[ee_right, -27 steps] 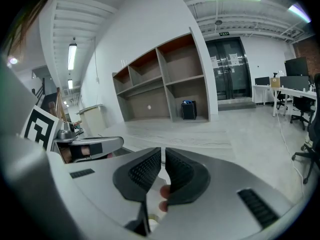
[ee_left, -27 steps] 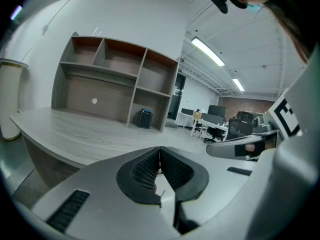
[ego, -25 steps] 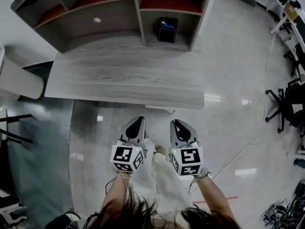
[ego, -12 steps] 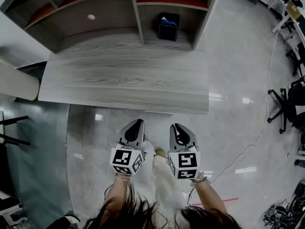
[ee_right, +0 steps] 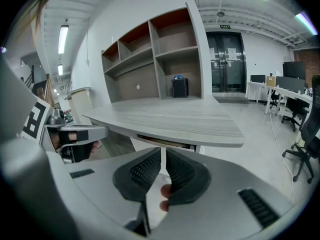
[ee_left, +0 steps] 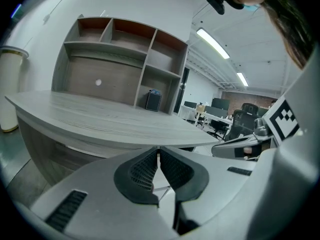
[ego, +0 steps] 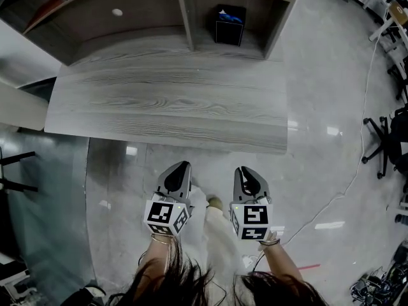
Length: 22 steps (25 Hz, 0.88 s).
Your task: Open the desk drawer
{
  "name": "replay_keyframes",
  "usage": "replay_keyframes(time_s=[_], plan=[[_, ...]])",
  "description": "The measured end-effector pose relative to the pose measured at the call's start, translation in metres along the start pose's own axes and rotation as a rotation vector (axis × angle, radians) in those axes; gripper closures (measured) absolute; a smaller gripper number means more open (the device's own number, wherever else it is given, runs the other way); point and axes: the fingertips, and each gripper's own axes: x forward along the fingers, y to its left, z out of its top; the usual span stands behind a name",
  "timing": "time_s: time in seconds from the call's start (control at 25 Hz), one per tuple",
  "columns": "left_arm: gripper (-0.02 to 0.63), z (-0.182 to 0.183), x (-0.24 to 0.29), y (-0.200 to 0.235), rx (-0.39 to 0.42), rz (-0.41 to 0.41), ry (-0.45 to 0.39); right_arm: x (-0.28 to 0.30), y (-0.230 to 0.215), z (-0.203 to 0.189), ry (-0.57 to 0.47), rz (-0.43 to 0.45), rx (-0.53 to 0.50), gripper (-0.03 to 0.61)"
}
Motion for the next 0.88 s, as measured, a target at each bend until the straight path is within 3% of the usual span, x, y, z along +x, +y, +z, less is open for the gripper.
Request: replay_keyframes(time_s=[0.88], plan=[[0.603,-0.038,0.026,0.030,-0.026,-0.005,0.035,0.033,-0.027,-0.043,0.081,-0.024,0.014,0.526]])
